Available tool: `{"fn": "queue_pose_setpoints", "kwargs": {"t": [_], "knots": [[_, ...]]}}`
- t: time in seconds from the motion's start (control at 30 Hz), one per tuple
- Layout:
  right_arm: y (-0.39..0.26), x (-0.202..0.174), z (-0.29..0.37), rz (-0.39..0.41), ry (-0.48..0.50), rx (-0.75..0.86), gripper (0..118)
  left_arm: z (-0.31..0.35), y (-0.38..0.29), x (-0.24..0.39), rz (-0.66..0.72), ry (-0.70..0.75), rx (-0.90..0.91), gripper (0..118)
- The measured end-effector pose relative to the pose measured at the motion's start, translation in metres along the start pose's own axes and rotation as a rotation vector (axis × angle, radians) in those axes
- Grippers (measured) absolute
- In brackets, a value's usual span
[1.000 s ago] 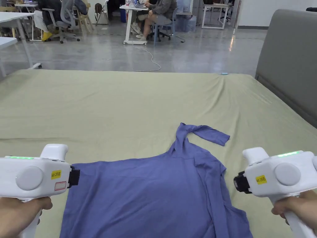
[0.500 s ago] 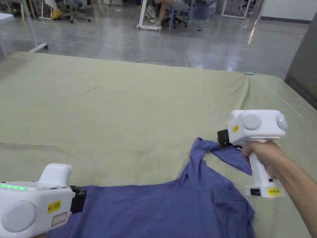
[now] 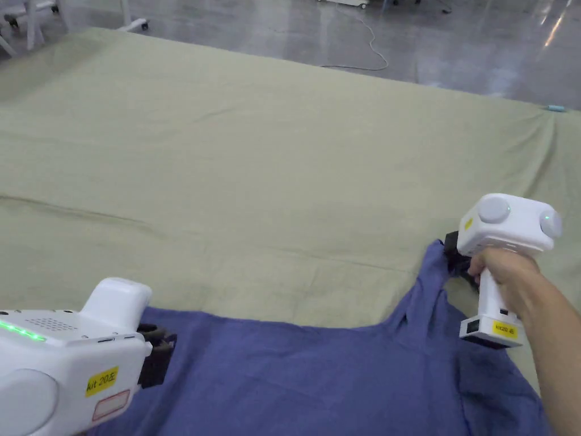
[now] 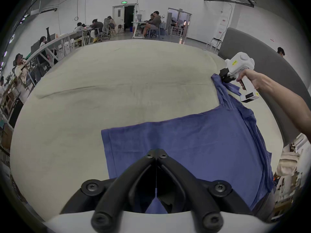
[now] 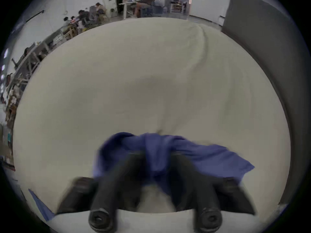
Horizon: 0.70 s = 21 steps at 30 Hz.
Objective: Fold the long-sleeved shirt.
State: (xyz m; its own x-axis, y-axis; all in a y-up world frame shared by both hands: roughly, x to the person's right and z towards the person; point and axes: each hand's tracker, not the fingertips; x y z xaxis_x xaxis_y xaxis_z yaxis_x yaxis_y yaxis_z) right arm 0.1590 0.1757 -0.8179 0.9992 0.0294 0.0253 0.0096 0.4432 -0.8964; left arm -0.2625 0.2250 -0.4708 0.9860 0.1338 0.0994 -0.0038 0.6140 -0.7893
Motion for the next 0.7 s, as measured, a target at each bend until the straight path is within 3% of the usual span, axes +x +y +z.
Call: {"fn": "queue_pose_setpoints", "kwargs": {"t": [0.03,0.07,0.17,0.27,0.43,0.57,0.7], "knots": [[0.000,-0.002,0.006,0.004,0.006,0.009,3,0.000,0.000,0.000,0.002,-0.007,-0.003,0],[0.000,-0.006,0.013,0.003,-0.047,0.004,3,0.001,-0.001,0.000,0.005,-0.012,-0.004,0],[-0.006,-0.003,0.047,0.011,0.026,0.061,3,0.011,-0.002,0.004,0.012,-0.015,0.011,0],[-0.025,0.001,0.109,0.074,0.033,0.162,3,0.026,-0.003,0.007,0.015,-0.035,0.032,0],[-0.099,0.010,0.224,0.226,0.103,0.285,3,0.057,-0.011,0.017,-0.002,-0.050,0.072,0],[-0.169,0.013,0.274,0.254,0.119,0.304,4,0.089,-0.018,0.034,-0.025,-0.070,0.114,0],[-0.225,0.013,0.272,0.268,0.127,0.252,4,0.111,-0.028,0.044,-0.041,-0.087,0.126,0]]}}
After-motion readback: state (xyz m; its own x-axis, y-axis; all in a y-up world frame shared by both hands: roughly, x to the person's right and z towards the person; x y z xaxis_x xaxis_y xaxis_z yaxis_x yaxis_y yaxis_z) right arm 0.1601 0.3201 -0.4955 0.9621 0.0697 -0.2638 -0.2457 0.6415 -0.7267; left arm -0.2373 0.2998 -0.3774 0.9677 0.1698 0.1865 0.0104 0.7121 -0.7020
